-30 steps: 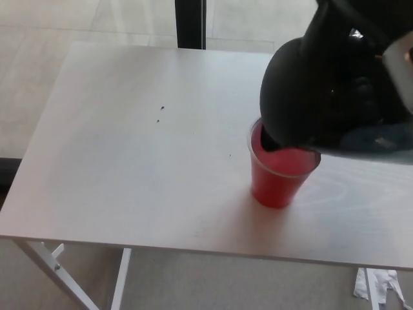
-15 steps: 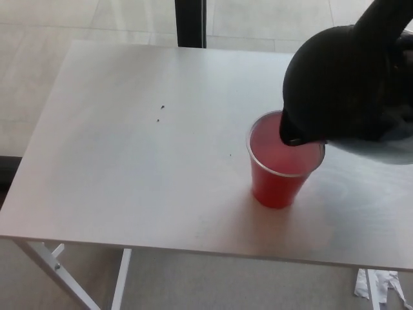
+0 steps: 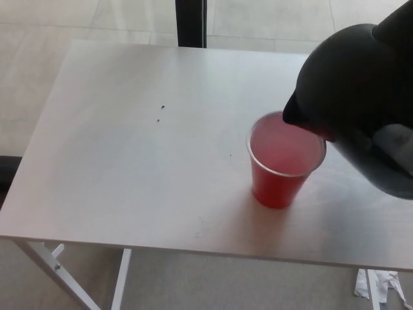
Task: The robot uses its right hand to lift up a kettle kept on the middle of the desk by its handle and tilt it into a glass kept next to it to pour out water
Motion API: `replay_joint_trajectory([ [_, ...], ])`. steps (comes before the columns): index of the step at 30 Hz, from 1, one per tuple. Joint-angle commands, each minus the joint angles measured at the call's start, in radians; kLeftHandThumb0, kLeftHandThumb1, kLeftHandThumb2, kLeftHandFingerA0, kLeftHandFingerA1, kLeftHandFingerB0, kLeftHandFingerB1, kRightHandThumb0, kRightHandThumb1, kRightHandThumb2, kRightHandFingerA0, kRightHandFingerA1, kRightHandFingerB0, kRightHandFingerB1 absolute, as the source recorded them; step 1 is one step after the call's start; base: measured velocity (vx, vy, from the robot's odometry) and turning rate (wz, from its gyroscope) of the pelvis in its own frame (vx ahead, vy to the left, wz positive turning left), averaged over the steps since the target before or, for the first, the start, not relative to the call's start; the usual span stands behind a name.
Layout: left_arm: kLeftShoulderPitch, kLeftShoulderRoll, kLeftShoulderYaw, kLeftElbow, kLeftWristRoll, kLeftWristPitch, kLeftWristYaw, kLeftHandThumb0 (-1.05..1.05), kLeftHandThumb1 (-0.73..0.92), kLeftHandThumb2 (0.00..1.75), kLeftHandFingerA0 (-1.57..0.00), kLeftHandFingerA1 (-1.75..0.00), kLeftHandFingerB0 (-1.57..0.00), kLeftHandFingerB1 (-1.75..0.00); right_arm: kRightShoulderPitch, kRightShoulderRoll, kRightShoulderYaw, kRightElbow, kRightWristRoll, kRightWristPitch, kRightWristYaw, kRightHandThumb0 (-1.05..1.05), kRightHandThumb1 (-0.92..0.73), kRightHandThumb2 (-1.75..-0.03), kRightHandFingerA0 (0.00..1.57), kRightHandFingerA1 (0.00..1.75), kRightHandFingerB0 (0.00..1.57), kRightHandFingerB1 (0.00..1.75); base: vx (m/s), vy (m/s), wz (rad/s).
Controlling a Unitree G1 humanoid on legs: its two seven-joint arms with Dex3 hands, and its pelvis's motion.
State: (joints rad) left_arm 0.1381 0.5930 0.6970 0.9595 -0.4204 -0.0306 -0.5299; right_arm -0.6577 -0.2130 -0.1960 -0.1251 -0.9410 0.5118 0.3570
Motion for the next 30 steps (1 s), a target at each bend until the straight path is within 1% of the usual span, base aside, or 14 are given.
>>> replay_joint_trajectory([
  [1, 0.008, 0.006, 0.006, 0.001, -0.013, -0.001, 0.014, -1.05, 0.61, 1.31, -0.38, -0.61, -0.15, -1.08, 0.048, 0.085, -0.314, 0.110, 0.308, 0.159, -0.108, -0.28, -0.47, -1.14, 1.25, 1.40, 0.96, 1.21, 0.00, 0.000, 0.00],
  [2, 0.007, 0.006, 0.007, 0.004, -0.014, -0.001, 0.014, -1.05, 0.61, 1.31, -0.38, -0.61, -0.15, -1.08, 0.048, 0.096, -0.326, 0.112, 0.314, 0.165, -0.111, -0.21, -0.51, -1.08, 0.98, 1.75, 0.77, 1.29, 0.00, 0.000, 0.00],
  [10, 0.009, 0.001, 0.007, 0.019, -0.016, -0.020, -0.006, -1.05, 0.60, 1.29, -0.34, -0.64, -0.14, -1.10, 0.041, 0.179, -0.486, 0.163, 0.401, 0.216, -0.167, -0.23, -0.57, -0.87, 0.96, 1.75, 0.64, 1.43, 0.00, 0.000, 0.00],
  [11, 0.016, -0.003, 0.007, 0.007, -0.016, -0.020, -0.004, -1.05, 0.58, 1.28, -0.35, -0.63, -0.13, -1.11, 0.034, 0.192, -0.513, 0.165, 0.417, 0.231, -0.173, -0.28, -0.77, -0.64, 0.77, 1.66, 0.39, 0.71, 0.00, 0.000, 0.00],
  [14, 0.008, -0.004, 0.003, 0.032, -0.007, -0.047, -0.006, -1.05, 0.62, 1.30, -0.29, -0.65, -0.15, -1.12, 0.011, 0.211, -0.569, 0.190, 0.429, 0.287, -0.202, -0.33, -0.79, -0.64, 0.78, 1.72, 0.44, 0.97, 0.00, 0.000, 0.00],
  [16, 0.008, -0.005, 0.012, 0.017, -0.020, 0.003, 0.018, -1.05, 0.80, 0.94, -0.41, -0.58, -0.15, -1.06, 0.073, 0.235, -0.622, 0.194, 0.512, 0.209, -0.174, -0.24, -0.69, -0.89, 1.02, 1.75, 0.78, 1.74, 0.00, 0.000, 0.00],
  [19, 0.010, -0.001, 0.011, 0.024, -0.017, 0.005, 0.022, -1.05, 0.77, 0.94, -0.44, -0.59, -0.19, -1.05, 0.093, 0.247, -0.651, 0.204, 0.531, 0.200, -0.181, -0.26, -0.67, -0.91, 1.05, 1.75, 0.78, 1.75, 0.00, 0.000, 0.00],
  [20, 0.015, -0.002, 0.011, 0.021, -0.017, 0.000, 0.015, -1.05, 0.60, 1.28, -0.40, -0.56, -0.12, -1.01, 0.108, 0.250, -0.663, 0.212, 0.543, 0.184, -0.185, -0.22, -0.64, -0.97, 1.04, 1.75, 0.74, 1.70, 0.00, 0.000, 0.00],
  [23, 0.010, -0.001, 0.011, 0.032, -0.018, -0.010, 0.007, -1.05, 0.78, 0.93, -0.43, -0.60, -0.12, -1.10, 0.142, 0.251, -0.668, 0.227, 0.575, 0.146, -0.160, -0.22, -0.66, -1.04, 1.06, 1.75, 0.75, 1.72, 0.00, 0.000, 0.00],
  [24, 0.014, -0.003, 0.017, 0.014, -0.029, 0.007, -0.002, -1.05, 0.56, 1.26, -0.38, -0.60, -0.11, -1.08, 0.144, 0.250, -0.661, 0.224, 0.564, 0.190, -0.147, -0.28, -0.66, -1.02, 1.03, 1.75, 0.75, 1.57, 0.00, 0.000, 0.00],
  [27, -0.008, 0.000, 0.017, 0.035, -0.028, 0.021, 0.020, -1.05, 0.78, 0.94, -0.40, -0.59, -0.15, -1.07, 0.167, 0.205, -0.625, 0.255, 0.581, 0.215, -0.061, -0.25, -0.64, -1.02, 1.02, 1.75, 0.84, 1.50, 0.00, 0.000, 0.00],
  [28, 0.017, -0.008, 0.007, 0.021, -0.015, -0.051, -0.019, -1.05, 0.76, 0.92, -0.39, -0.63, -0.16, -1.12, 0.179, 0.191, -0.607, 0.264, 0.578, 0.213, -0.047, -0.31, -0.57, -1.12, 1.23, 1.37, 0.92, 1.15, 0.00, 0.000, 0.00],
  [29, -0.003, 0.002, 0.013, 0.034, -0.023, 0.014, 0.023, -1.05, 0.77, 0.93, -0.40, -0.57, -0.17, -1.03, 0.204, 0.174, -0.576, 0.268, 0.578, 0.185, -0.021, -0.21, -0.59, -1.01, 0.97, 1.75, 0.87, 1.23, 0.00, 0.000, 0.00],
  [30, -0.004, 0.002, 0.013, 0.034, -0.023, 0.014, 0.023, -1.05, 0.77, 0.93, -0.40, -0.57, -0.17, -1.03, 0.238, 0.156, -0.552, 0.265, 0.590, 0.131, 0.011, -0.18, -0.55, -0.98, 0.94, 1.64, 0.88, 0.86, 0.00, 0.000, 0.00],
])
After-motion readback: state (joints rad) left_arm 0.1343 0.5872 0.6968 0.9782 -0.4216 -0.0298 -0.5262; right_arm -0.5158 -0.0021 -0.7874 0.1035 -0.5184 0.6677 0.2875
